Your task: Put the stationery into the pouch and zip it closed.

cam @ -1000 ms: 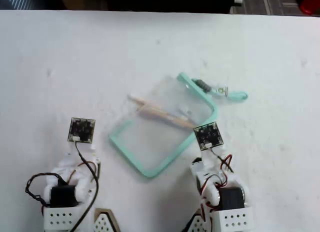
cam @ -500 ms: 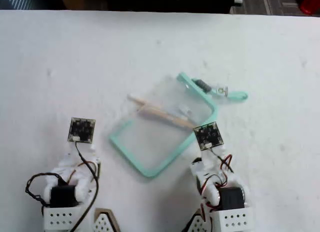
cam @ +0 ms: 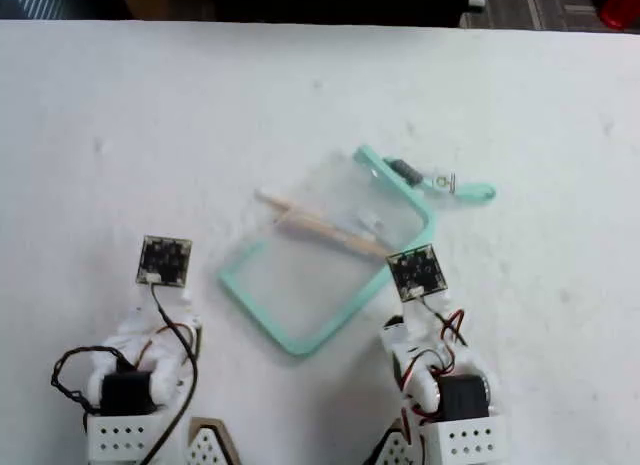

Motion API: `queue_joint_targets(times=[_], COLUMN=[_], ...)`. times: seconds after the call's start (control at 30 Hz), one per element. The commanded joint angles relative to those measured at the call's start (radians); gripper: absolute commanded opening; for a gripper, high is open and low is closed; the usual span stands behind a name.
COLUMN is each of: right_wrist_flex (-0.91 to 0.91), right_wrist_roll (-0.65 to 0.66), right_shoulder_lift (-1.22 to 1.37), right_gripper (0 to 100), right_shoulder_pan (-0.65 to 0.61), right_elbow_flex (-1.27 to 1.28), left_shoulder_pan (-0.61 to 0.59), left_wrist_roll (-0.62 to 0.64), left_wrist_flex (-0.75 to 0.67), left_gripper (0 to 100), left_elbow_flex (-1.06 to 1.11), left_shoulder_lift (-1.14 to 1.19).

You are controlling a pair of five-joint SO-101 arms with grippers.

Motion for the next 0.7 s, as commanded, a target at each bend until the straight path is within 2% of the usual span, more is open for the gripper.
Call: queue_joint_targets(times=[0.0,0.27,0.5,0.67], right_wrist_flex=[-0.074,-0.302,-0.367,-0.432], right_wrist_roll=[-0.002,-0.006,-0.002,-0.002], right_shoulder_lift=[-0.008,-0.008,-0.008,-0.008], right_gripper=[1.8,1.8,1.8,1.8], right_shoulder_pan=[-0.004,0.001,-0.002,-0.005], right_elbow_flex=[0.008,0.008,0.008,0.008], left_shoulder_pan=[0.016,0.015,0.01,0.008], left_wrist_roll=[-0.008,-0.023,-0.304,-0.387], left_wrist_flex=[-0.077,-0.374,-0.443,-0.468], left_gripper=[2,2,2,2], left_elbow_flex=[-0.003,-0.003,-0.003,-0.003], left_shoulder_lift=[-0.008,-0.008,-0.008,-0.008])
